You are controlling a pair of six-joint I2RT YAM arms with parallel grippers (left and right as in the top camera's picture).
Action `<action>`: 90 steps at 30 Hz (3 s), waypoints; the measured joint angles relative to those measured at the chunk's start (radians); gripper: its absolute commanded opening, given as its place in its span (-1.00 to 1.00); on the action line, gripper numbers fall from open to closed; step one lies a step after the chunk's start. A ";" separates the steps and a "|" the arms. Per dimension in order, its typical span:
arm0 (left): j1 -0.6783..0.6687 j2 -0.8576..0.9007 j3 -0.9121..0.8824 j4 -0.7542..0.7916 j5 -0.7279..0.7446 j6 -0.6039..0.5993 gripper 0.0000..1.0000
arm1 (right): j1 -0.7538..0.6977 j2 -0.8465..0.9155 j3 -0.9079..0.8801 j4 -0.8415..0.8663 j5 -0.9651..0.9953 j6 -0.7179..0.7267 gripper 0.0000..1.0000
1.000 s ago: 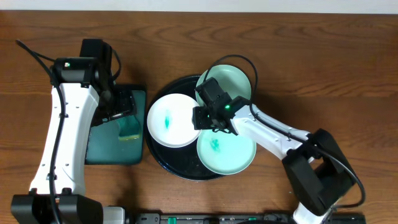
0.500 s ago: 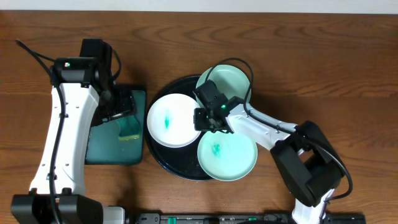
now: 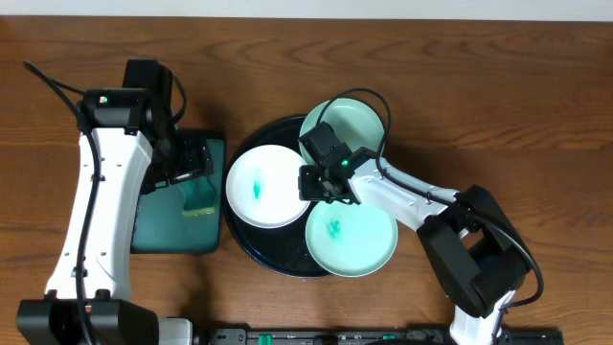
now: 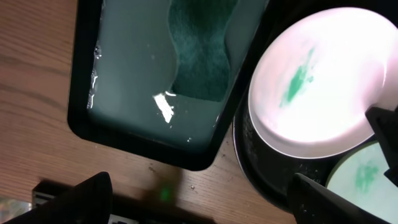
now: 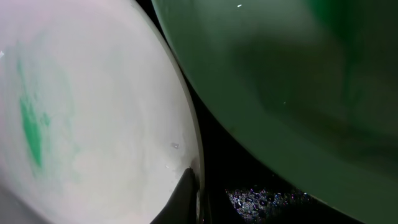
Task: Clean dirty plates on tray and stack at the side
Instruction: 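Grip the white plate rim with the right gripper to hold it, then grasp the green sponge in the soapy water with the left gripper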
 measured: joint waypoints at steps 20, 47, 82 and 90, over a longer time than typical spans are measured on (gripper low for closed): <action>0.000 0.001 -0.239 0.322 0.004 -0.002 0.25 | 0.000 0.003 0.006 -0.009 0.000 -0.043 -0.97; 0.066 0.235 -0.396 0.608 0.009 0.000 -0.10 | 0.000 0.006 0.014 -0.025 -0.001 -0.077 -0.97; 0.099 0.235 -0.396 0.652 0.053 0.003 -0.41 | 0.000 0.006 0.015 -0.027 -0.003 -0.083 -0.97; 0.100 0.235 -0.396 0.657 0.053 0.001 0.60 | 0.000 0.006 0.015 -0.029 -0.003 -0.083 -0.97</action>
